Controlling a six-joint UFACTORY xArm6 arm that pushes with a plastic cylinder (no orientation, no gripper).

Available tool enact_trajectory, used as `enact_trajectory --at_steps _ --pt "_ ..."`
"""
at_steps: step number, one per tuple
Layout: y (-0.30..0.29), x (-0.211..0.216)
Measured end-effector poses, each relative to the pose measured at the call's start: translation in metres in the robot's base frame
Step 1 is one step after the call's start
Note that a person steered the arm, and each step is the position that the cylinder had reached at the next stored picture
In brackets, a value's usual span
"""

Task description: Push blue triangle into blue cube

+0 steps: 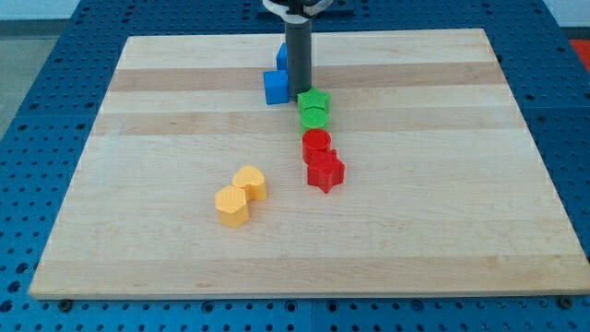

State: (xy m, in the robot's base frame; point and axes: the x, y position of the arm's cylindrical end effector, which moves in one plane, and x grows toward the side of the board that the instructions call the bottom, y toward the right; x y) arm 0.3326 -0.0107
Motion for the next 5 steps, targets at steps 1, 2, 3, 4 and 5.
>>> enact_trajectory --at_steps 1,2,3,4,5 --pt "0.0 -0.019" --pt "0.0 -0.044" --pt "0.0 -0.068" --pt "0.001 -0.093" --pt "0.001 -0.12"
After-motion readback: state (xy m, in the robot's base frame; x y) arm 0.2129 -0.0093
